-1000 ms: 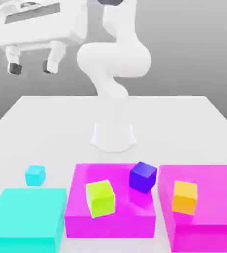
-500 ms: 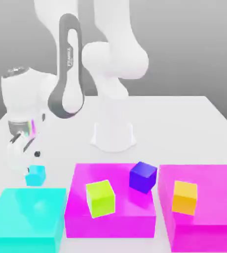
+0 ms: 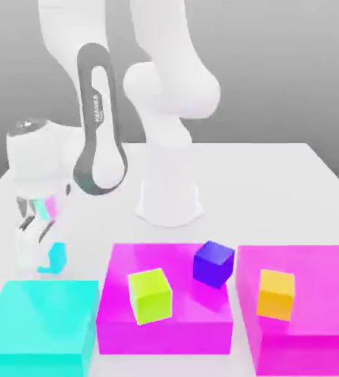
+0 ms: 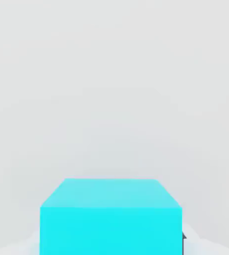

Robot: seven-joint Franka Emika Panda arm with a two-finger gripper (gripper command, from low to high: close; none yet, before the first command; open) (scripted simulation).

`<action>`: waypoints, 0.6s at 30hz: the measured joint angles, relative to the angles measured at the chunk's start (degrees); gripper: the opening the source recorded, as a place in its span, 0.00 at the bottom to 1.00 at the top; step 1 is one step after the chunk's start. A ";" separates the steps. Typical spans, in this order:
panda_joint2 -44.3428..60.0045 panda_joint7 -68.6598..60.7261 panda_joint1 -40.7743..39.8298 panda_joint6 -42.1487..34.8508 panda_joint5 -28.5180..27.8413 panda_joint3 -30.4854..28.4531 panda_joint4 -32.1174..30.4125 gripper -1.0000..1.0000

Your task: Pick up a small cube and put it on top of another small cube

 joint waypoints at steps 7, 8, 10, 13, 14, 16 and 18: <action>-12.94 7.31 7.05 -12.50 -0.79 5.79 -0.03 0.00; -14.58 8.49 8.93 -14.38 0.05 7.46 0.29 0.00; -17.83 10.85 12.85 -18.12 1.79 10.88 0.95 0.00; -22.59 14.48 18.92 -23.67 4.36 15.99 1.93 0.00; -24.14 15.71 20.97 -25.50 5.20 17.69 2.26 0.00; -27.15 18.26 25.25 -29.09 6.76 20.93 2.89 0.00; -30.06 20.83 29.40 -32.64 8.33 24.34 3.52 0.00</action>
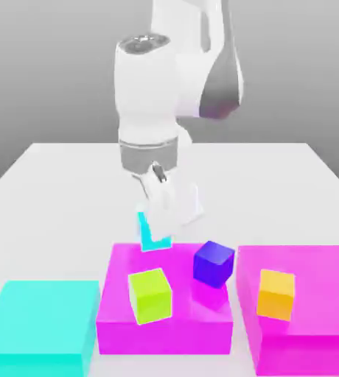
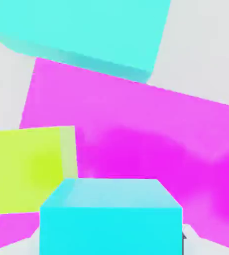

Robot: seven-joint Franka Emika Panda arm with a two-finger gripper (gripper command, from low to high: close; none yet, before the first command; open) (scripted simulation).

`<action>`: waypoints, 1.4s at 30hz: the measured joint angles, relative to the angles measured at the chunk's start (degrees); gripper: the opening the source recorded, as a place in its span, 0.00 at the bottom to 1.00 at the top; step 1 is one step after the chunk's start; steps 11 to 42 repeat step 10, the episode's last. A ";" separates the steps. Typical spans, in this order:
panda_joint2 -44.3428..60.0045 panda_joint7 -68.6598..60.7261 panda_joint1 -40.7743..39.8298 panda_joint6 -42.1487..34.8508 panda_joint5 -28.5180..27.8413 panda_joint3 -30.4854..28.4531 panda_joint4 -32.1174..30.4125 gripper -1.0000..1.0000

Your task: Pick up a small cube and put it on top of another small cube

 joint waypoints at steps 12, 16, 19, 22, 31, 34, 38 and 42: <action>7.89 3.71 2.06 9.76 -0.16 5.18 -2.04 1.00; 7.89 3.71 2.06 9.76 -0.16 5.18 -2.04 1.00; 7.89 3.71 2.06 9.76 -0.16 5.18 -2.04 1.00; 7.89 3.71 2.06 9.76 -0.16 5.18 -2.04 1.00; 7.89 3.71 2.06 9.76 -0.16 5.18 -2.04 1.00; 7.89 3.71 2.06 9.76 -0.16 5.18 -2.04 1.00; 7.89 3.71 2.06 9.76 -0.16 5.18 -2.04 1.00; 7.89 3.71 2.06 9.76 -0.16 5.18 -2.04 1.00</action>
